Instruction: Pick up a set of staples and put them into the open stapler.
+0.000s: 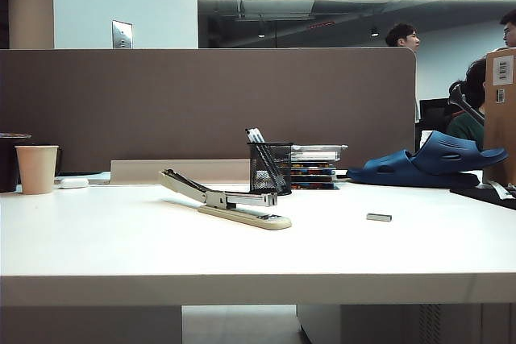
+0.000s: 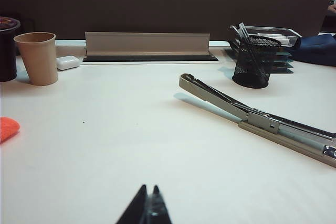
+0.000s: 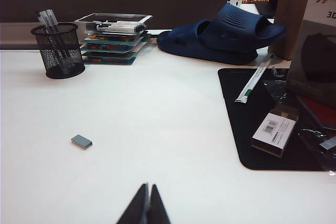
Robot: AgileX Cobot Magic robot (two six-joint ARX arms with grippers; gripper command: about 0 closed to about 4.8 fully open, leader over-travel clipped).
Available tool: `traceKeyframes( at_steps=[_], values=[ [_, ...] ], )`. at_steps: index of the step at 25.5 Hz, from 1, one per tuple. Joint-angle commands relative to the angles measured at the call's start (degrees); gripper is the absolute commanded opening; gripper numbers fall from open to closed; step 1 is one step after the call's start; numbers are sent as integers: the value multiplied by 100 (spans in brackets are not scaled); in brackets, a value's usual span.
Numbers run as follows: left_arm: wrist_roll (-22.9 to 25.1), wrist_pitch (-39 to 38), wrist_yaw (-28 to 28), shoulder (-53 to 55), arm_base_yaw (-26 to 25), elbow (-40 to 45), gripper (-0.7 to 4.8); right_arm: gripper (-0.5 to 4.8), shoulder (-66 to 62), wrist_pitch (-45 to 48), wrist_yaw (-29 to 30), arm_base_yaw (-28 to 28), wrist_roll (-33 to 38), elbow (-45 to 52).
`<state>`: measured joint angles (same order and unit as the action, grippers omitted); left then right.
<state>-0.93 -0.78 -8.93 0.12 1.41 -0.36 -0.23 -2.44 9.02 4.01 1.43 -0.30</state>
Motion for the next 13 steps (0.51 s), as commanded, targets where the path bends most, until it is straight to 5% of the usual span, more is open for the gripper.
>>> traceKeyframes(
  at_steps=[1,11,13],
  values=[
    [9,46,-28,0,-9,-13,-6,-8,35,101,2,-7,-15,31],
    [7,46,-63,0,-9,-13,-6,-9,35,138,2,-9,-13,22],
    [7,46,-437,0,-9,-13,-6,-9,35,138,4,-11,-9,7]
  ],
)
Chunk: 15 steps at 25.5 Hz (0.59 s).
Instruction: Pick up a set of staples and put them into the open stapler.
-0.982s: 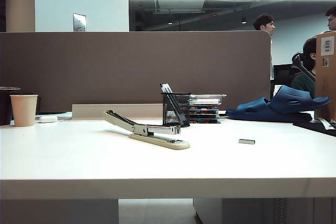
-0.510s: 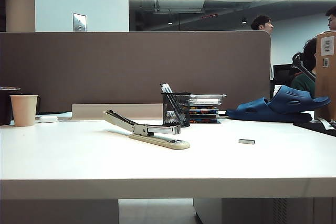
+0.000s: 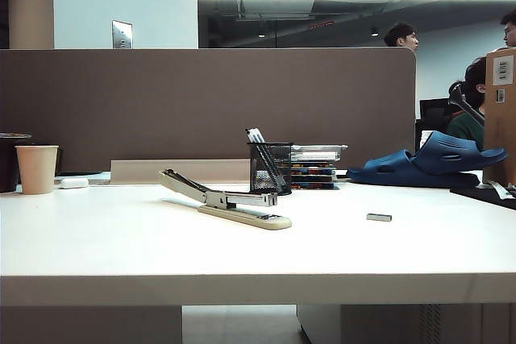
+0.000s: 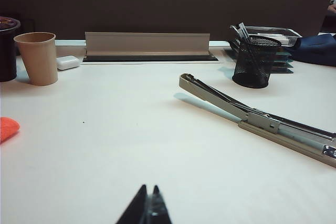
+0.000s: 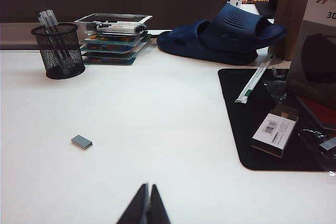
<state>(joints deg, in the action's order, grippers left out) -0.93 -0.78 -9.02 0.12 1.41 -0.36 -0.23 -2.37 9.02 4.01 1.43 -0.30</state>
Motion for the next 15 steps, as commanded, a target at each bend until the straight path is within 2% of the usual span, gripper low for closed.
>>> traceKeyframes(
  at_steps=[1,8,15],
  values=[
    [7,46,-761,0,-9,-15,-6,-9,35,131,4,-11,59,-2],
    [4,46,-1827,0,-9,-15,-6,-9,7,63,-13,-11,179,-492],
    [2,44,-2232,0,-9,-15,-6,-9,-208,-566,9,-11,179,-1119]
  ],
)
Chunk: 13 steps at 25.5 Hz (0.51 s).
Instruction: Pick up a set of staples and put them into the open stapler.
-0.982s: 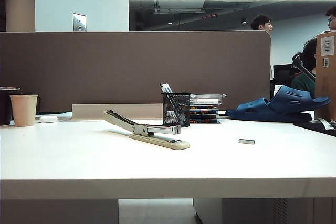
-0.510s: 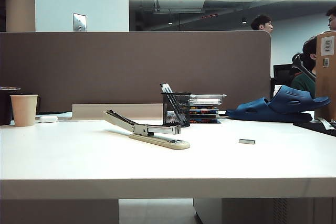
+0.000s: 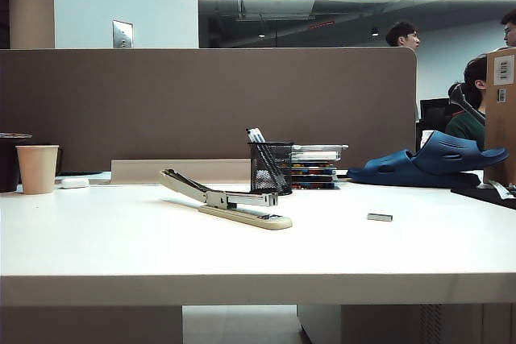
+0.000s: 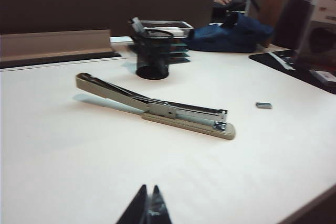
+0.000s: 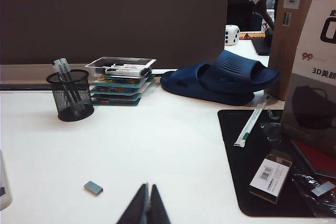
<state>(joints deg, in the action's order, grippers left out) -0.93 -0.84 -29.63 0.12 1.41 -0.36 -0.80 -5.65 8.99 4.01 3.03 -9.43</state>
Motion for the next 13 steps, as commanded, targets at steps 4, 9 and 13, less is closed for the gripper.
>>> traceKeyframes(
  at_steps=[4,9,13],
  values=[
    [2,50,-170,0,-9,-15,-6,-9,-584,-354,33,-11,20,-566],
    [4,44,-273,0,-7,-13,-6,-9,-2166,-614,660,-9,-57,-1467],
    [4,44,-271,0,-7,-13,-6,-9,-3289,-636,966,-11,-413,-2122]
  ],
)
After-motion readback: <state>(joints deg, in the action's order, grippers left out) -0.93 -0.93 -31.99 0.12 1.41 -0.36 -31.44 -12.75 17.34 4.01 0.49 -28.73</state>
